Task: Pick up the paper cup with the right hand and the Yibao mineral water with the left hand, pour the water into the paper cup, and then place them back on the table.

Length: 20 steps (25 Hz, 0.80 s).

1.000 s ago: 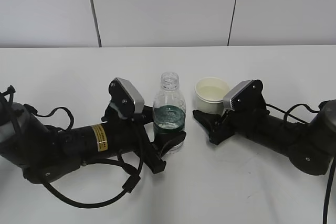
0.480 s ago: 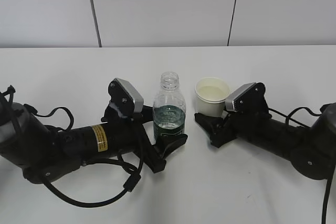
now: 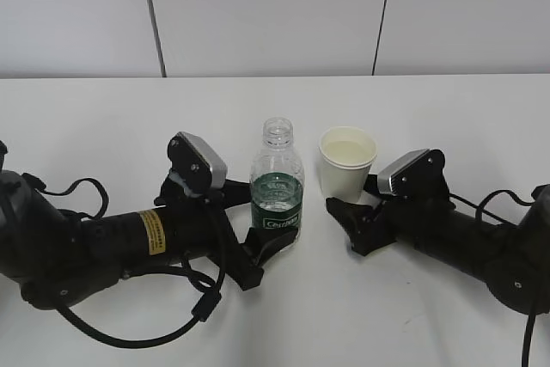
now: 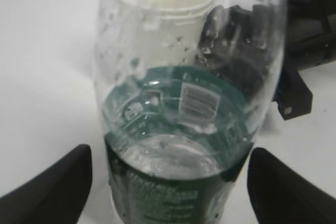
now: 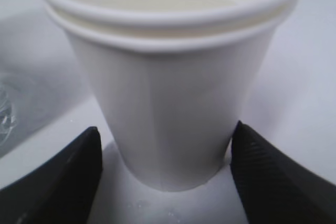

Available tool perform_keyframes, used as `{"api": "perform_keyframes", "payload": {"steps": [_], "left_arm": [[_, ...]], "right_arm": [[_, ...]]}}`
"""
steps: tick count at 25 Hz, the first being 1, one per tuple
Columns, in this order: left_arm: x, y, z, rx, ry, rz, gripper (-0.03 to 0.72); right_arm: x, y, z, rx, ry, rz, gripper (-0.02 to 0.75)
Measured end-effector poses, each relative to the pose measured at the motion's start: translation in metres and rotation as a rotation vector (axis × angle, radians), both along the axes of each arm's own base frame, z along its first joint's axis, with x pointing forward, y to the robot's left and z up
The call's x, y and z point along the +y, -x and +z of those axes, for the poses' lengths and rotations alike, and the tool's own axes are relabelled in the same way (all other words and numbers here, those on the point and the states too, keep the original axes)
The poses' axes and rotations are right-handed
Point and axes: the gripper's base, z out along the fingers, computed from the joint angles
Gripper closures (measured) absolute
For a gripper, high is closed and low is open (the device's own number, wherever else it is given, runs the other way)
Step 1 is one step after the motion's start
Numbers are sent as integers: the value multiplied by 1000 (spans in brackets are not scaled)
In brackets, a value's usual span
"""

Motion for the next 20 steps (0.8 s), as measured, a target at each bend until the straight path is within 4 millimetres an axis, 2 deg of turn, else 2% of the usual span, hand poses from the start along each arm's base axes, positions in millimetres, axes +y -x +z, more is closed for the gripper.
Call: {"api": "perform_keyframes", "payload": {"steps": [8, 14, 20], "left_arm": [[10, 7, -5, 34, -21, 17, 136], [41, 1, 3, 43, -20, 125, 136], [67, -11, 4, 50, -18, 231, 136]], "right_arm": [[-5, 17, -3, 28, -11, -43, 147], [-11, 25, -3, 41, -12, -106, 147], [-31, 22, -3, 41, -18, -346, 148]]}}
